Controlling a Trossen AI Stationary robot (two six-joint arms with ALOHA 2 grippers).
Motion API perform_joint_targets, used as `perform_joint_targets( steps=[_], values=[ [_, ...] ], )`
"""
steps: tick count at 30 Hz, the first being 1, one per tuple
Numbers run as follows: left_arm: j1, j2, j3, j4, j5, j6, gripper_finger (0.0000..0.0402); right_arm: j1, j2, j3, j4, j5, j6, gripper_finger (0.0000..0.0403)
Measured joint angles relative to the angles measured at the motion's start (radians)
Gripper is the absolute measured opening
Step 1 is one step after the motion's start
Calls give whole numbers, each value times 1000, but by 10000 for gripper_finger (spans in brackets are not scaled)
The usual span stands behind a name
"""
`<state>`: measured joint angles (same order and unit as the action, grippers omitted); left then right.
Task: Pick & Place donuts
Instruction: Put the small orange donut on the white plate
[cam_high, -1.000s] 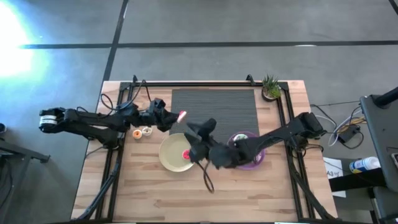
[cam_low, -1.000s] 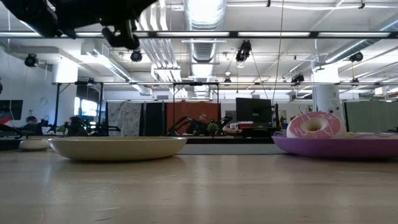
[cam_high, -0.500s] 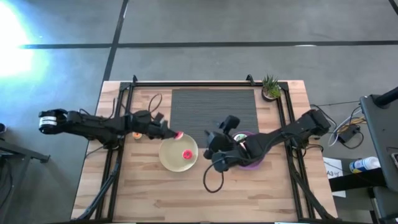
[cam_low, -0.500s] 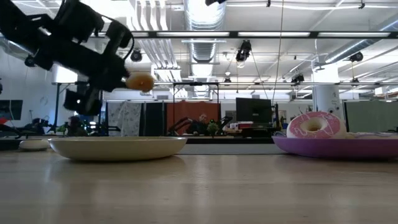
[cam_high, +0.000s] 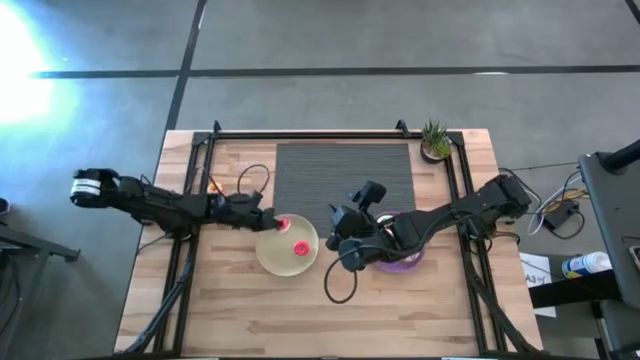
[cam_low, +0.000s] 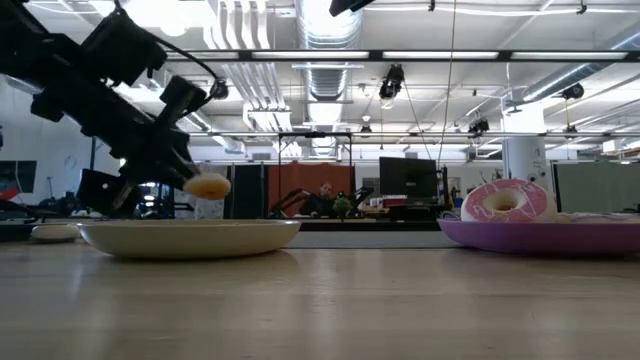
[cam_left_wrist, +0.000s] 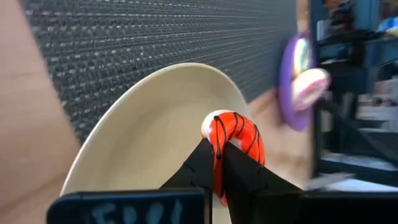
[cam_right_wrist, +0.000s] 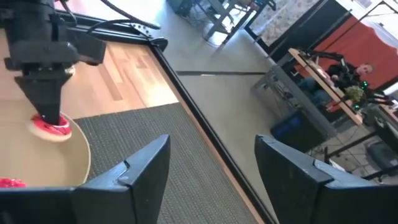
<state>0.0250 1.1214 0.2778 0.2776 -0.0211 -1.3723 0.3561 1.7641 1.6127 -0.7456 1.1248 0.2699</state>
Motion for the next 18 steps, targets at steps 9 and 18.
perform_joint_targets(
  steps=[9,18],
  values=[
    [-50,236,220,-274,-44,179,0,-19,0,0,-7,0,-22,226],
    [-49,361,389,-374,11,308,85,-24,-2,1,-15,-1,-42,226]
  ],
)
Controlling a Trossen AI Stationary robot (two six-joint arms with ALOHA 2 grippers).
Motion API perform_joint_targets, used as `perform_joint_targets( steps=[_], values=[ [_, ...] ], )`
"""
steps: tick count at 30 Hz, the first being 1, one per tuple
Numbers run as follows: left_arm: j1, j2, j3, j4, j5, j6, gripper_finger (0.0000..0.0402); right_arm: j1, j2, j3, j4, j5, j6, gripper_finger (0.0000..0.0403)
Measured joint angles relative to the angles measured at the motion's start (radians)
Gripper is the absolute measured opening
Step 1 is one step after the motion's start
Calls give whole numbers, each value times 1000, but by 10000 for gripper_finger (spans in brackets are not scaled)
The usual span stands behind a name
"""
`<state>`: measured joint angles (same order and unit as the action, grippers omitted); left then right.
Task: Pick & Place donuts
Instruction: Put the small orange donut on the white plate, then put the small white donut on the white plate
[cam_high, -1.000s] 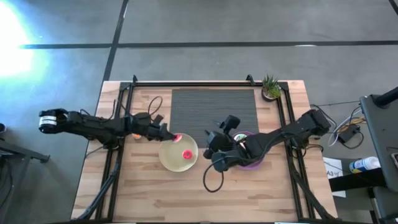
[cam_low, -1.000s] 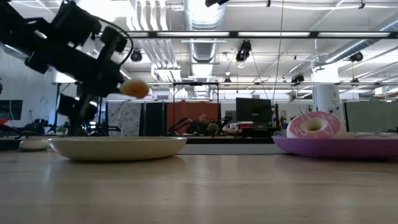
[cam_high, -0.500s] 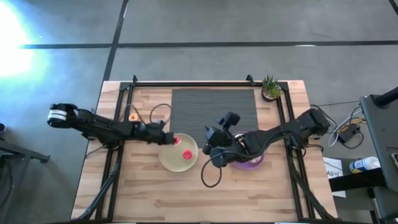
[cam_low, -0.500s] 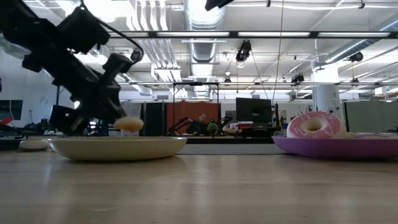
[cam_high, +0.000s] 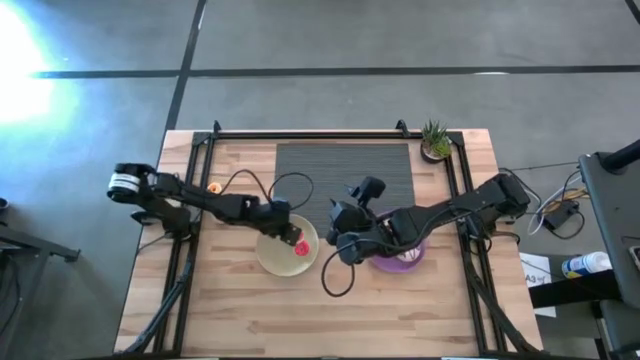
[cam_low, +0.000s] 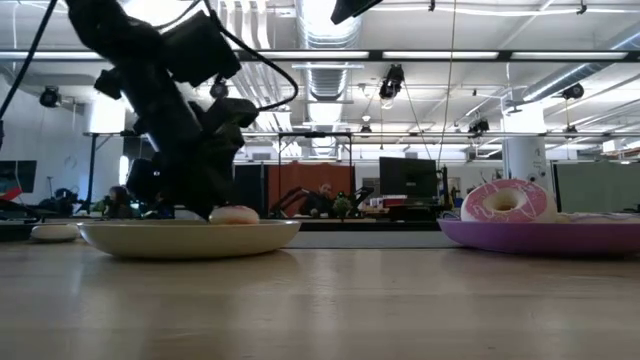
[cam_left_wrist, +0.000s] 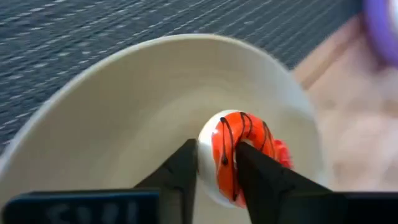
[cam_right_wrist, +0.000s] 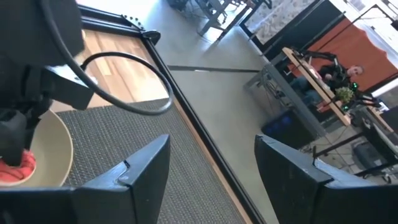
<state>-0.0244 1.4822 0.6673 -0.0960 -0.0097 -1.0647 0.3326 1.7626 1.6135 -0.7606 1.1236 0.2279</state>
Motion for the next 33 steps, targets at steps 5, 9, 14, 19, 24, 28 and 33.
perform_joint_targets(
  steps=[5,9,14,19,24,28,33],
  values=[
    [0,0,54,-193,-59,36,147,0,0,0,-18,0,-4,226],
    [0,-35,64,-260,-86,44,169,0,0,0,-31,1,-4,226],
    [0,-125,66,-269,-98,59,171,-10,-6,0,-59,1,-1,226],
    [0,-247,76,-461,-131,40,171,-29,-21,0,-60,0,0,226],
    [3,-337,71,-803,-282,-72,171,-54,-27,0,-66,-13,0,226],
    [13,-361,42,-889,-337,-116,171,-75,-27,-4,-64,-57,0,226],
    [75,-352,-8,-882,-353,-104,170,-96,-27,-7,-62,-73,0,226]
  ],
)
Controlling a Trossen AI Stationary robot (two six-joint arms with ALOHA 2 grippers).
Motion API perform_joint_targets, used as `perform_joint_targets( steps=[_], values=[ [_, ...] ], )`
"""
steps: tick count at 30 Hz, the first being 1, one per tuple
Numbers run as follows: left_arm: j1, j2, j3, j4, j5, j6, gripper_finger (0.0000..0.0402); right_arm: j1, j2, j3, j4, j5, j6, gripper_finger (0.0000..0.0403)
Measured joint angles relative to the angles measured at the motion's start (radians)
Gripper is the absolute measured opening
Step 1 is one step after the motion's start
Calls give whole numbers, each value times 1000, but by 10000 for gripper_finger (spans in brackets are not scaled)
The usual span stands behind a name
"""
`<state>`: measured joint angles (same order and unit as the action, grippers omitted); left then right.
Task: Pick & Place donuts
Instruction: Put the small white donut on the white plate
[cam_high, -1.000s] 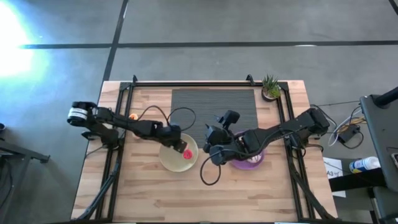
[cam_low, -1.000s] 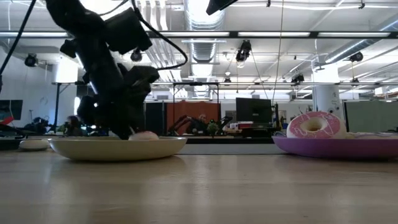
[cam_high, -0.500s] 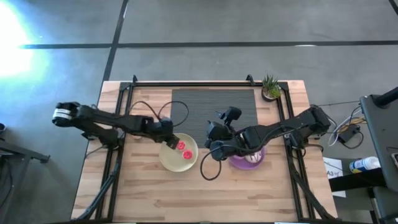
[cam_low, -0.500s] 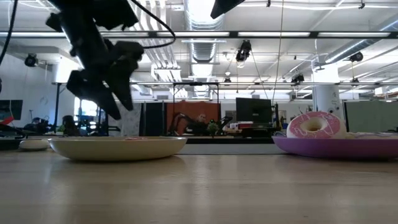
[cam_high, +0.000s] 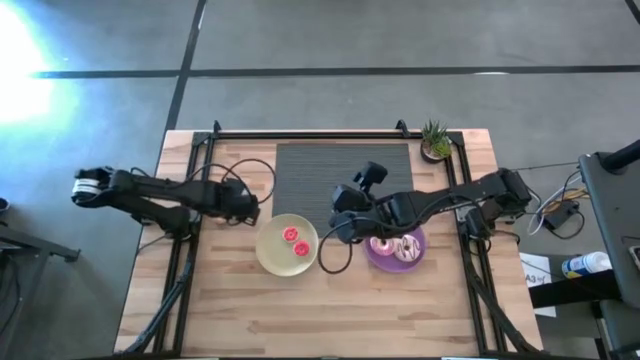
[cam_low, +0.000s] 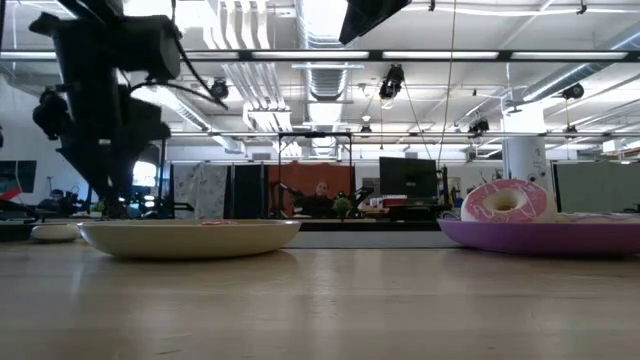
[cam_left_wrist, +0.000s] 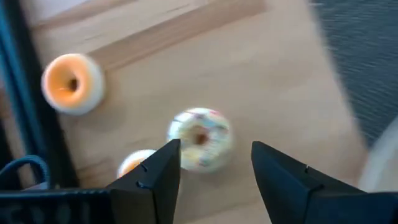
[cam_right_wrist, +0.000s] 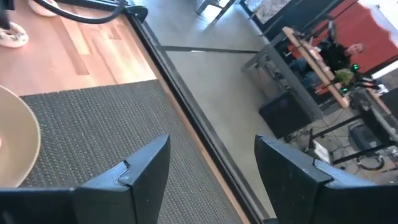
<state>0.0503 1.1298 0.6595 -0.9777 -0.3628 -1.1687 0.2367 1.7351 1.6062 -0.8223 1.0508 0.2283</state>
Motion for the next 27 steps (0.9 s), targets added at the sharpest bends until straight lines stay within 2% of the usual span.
perform_joint_targets(
  steps=[5,9,12,18,27],
  values=[
    [147,-7,-66,12,68,98,157,-7,0,0,5,-63,0,226],
    [260,-20,-113,101,172,246,135,-6,0,-2,5,-68,0,226],
    [318,-23,-130,135,199,310,118,-6,0,-2,5,-68,0,226],
    [365,-21,-152,154,243,407,100,-6,0,-3,5,-68,0,226],
    [369,-22,-209,270,312,389,98,-6,1,-3,5,-68,0,226]
  ],
)
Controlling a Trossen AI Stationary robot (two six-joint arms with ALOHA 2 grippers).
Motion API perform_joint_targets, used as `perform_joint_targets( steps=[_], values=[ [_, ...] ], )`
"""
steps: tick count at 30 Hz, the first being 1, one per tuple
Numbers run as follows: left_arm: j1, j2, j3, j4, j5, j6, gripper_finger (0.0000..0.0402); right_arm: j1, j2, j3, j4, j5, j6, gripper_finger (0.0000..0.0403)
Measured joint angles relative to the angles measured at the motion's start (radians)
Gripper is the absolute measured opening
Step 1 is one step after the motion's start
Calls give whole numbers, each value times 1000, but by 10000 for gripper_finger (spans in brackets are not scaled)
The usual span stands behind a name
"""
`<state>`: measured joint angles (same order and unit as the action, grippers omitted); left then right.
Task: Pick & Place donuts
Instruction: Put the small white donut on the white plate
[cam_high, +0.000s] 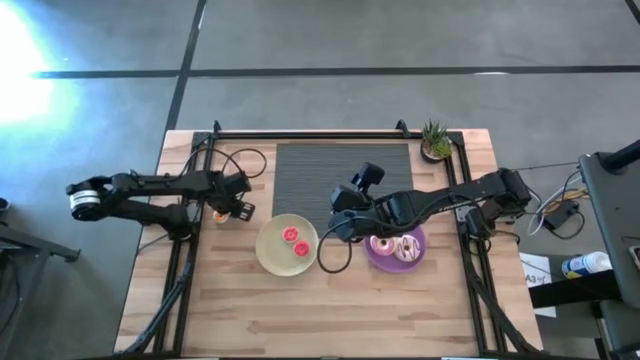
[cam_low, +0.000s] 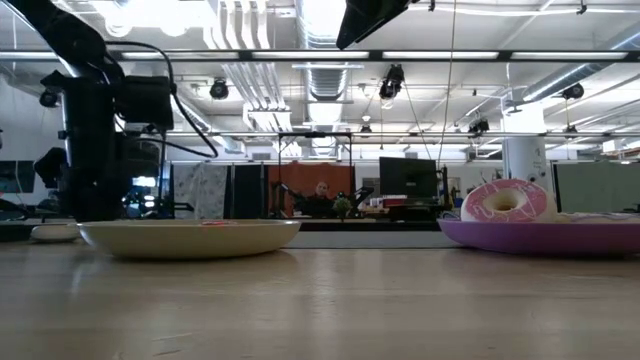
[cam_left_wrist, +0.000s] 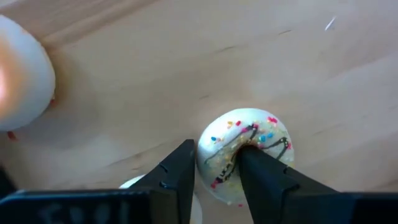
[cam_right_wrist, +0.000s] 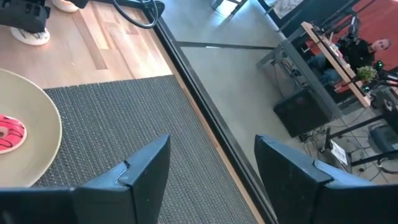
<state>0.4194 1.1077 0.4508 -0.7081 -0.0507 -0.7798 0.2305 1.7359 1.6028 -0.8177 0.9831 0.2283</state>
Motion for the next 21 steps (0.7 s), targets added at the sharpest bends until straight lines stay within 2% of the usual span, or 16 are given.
perform_joint_targets(
  steps=[3,7,9,14,18,21],
  values=[
    [0,0,1,6,0,-9,82,0,0,0,0,0,2,226],
    [-3,1,31,34,22,-5,25,0,0,0,0,0,4,226],
    [-5,-1,57,27,19,-1,9,0,0,0,0,0,4,226],
    [-48,0,168,33,16,40,2,0,0,0,-1,0,4,226],
    [-153,16,264,74,32,34,1,-2,0,0,-1,-16,4,226],
    [-254,68,310,72,5,4,1,-3,0,0,-1,-20,5,226]
  ],
)
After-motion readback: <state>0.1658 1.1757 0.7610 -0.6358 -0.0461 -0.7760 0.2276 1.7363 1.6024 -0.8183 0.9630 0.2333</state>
